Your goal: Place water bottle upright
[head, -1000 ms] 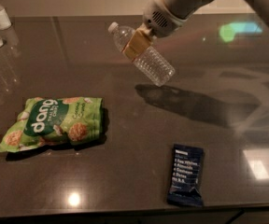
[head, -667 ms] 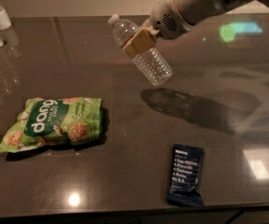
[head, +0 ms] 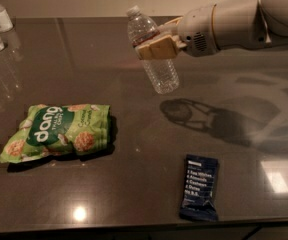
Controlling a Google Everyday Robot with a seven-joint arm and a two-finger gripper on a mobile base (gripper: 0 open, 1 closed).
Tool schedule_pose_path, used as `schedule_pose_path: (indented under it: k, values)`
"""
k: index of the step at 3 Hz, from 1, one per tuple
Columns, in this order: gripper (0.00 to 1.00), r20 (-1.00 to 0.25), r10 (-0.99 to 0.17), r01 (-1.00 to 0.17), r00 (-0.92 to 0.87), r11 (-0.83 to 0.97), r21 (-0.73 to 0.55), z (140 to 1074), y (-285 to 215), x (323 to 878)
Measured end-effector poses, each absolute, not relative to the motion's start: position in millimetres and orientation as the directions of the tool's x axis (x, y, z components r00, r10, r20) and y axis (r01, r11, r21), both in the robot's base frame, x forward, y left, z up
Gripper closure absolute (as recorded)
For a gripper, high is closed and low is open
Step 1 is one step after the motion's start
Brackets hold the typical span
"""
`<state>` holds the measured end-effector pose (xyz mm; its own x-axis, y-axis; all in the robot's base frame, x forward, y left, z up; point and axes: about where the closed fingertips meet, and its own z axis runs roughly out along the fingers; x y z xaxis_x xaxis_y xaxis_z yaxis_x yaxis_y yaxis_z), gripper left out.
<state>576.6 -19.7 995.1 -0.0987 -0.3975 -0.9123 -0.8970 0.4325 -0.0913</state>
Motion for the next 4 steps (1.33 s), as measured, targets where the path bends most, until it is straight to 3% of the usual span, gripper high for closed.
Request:
schedule_pose_path:
  k: [2, 4]
  values:
    - [1.0, -0.972, -0.23, -0.888, -0.038, 0.455, -0.073, 987.5, -37.6, 573.5]
    - [1.0, -0.99, -0.137, -0.889, 0.046, 0.447, -0.103, 974.0, -52.1, 573.7]
